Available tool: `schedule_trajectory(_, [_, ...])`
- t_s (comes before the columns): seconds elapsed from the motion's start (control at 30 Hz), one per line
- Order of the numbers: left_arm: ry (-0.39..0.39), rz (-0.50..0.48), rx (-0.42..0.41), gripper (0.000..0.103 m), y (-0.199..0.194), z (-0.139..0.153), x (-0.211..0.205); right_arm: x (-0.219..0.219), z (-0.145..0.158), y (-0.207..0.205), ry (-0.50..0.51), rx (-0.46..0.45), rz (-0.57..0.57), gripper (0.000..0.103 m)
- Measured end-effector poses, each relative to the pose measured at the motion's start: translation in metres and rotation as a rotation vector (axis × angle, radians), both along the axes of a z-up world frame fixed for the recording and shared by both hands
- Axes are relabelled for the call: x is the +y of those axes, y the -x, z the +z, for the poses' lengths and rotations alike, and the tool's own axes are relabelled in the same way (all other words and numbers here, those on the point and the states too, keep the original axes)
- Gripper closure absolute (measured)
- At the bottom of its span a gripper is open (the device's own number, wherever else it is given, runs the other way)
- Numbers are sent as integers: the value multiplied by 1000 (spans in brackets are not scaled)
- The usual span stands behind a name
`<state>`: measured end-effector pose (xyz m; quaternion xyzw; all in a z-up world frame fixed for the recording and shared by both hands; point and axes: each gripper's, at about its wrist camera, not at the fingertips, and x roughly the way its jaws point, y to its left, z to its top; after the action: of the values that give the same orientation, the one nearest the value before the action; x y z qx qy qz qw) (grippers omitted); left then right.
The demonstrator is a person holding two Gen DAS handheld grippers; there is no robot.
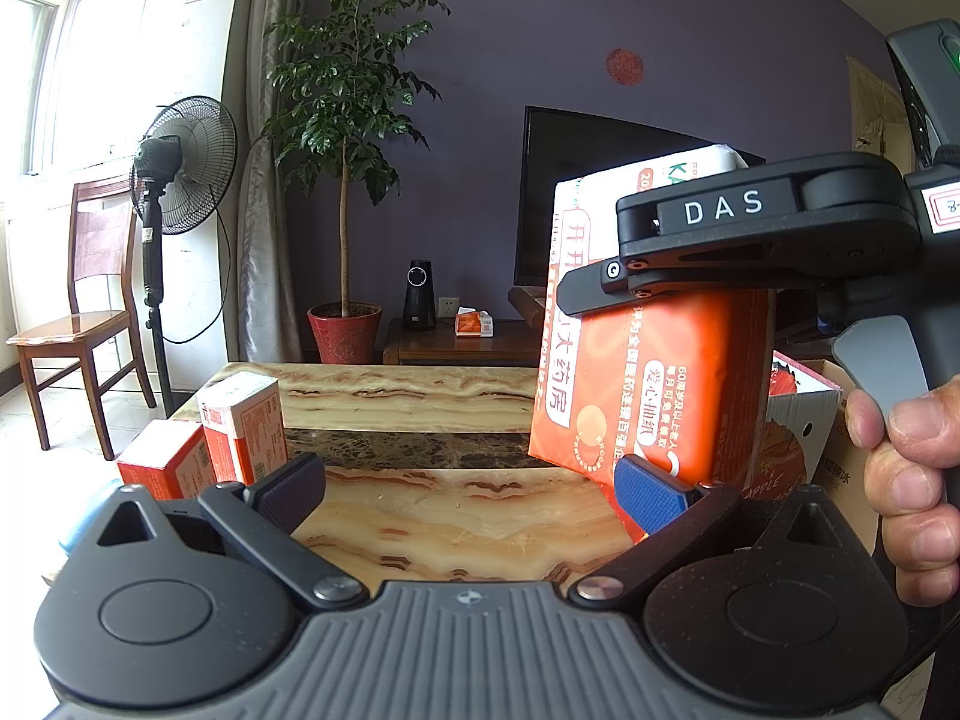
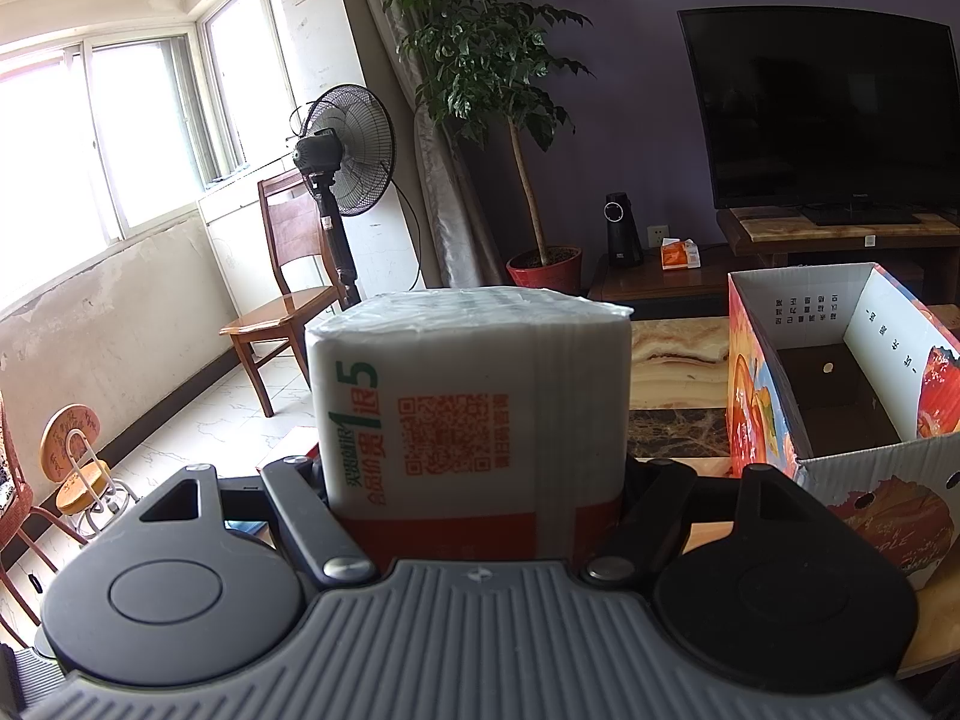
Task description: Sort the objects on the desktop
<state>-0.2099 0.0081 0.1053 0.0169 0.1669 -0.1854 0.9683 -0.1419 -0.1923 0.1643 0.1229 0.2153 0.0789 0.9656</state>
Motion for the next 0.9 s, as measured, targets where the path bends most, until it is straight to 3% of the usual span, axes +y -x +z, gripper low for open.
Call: schedule_trajectory(0.9, [-3,-3,1,1,2,-1,0,5,0,4,4,4,-1,26])
